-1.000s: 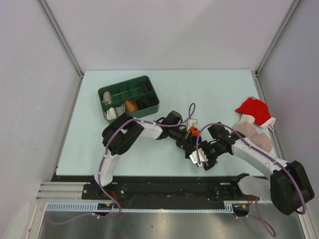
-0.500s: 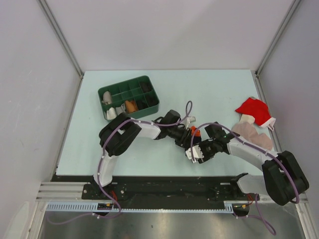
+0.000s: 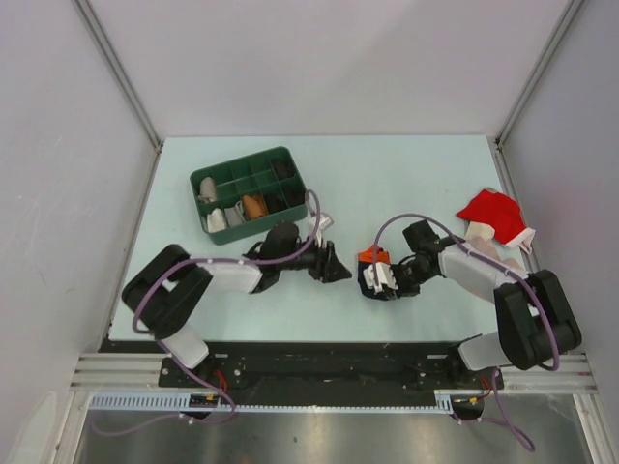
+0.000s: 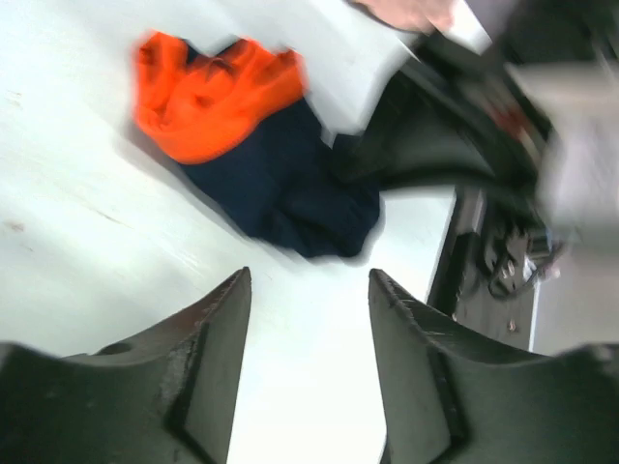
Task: Roll the underwear
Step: Roll the underwear to the center of the board.
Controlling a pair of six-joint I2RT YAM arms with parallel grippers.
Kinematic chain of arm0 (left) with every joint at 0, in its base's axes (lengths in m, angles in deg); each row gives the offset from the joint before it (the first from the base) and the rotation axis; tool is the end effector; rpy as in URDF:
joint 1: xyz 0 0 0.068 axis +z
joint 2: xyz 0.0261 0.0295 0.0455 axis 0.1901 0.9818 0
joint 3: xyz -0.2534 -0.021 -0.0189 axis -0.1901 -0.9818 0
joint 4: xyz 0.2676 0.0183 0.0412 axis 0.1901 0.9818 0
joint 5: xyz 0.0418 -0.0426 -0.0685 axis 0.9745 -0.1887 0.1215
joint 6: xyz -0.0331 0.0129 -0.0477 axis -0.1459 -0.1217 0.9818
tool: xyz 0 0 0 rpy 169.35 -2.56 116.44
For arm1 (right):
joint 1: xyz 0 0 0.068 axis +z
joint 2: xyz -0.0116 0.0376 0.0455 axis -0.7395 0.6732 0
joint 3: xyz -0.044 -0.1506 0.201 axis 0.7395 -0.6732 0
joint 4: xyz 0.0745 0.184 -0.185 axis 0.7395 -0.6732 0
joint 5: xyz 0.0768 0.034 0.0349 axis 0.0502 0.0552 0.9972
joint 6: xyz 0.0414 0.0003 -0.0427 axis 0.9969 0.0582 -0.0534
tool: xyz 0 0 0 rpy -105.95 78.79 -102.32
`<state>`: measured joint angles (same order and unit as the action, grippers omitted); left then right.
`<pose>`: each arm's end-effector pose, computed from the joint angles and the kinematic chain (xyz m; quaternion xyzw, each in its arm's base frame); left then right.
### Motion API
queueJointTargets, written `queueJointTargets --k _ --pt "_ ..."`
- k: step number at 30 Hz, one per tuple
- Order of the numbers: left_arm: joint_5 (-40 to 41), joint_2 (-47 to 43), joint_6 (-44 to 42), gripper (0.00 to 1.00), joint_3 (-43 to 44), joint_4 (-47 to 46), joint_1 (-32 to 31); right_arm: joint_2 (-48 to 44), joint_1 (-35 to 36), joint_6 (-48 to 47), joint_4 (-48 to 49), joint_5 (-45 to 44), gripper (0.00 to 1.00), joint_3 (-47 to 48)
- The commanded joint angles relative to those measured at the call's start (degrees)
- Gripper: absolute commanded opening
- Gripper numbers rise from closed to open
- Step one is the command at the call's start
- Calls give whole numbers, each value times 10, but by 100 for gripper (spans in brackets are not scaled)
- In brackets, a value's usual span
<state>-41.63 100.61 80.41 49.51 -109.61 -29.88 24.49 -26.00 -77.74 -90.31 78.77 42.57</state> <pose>0.2431 -0.2415 0.1359 0.2500 0.7818 -0.4886 0.2960 0.2094 0.1097 0.1299 -0.7842 0.5346 0.1906 0.2509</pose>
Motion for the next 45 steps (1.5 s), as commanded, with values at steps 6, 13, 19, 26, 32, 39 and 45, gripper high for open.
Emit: queueJointTargets --k 6,13,19,26,32,39,45 --pt "88 -129 -271 69 -117 -100 -146 154 -38 -30 -283 108 20 161" --pt "137 -82 -424 75 -55 -3 -208 238 -54 -66 -389 134 20 205" --pt "150 -24 -489 76 26 71 -229 255 -60 -72 -396 129 21 205" --pt "145 31 -527 72 94 125 -246 263 -62 -65 -387 132 21 206" --pt "144 81 -532 41 141 187 -248 263 -67 -51 -377 136 23 209" --pt "135 100 -472 1 155 207 -232 233 -105 19 -327 152 38 208" --pt "34 138 -370 0 166 198 -181 150 -192 28 -288 165 48 208"
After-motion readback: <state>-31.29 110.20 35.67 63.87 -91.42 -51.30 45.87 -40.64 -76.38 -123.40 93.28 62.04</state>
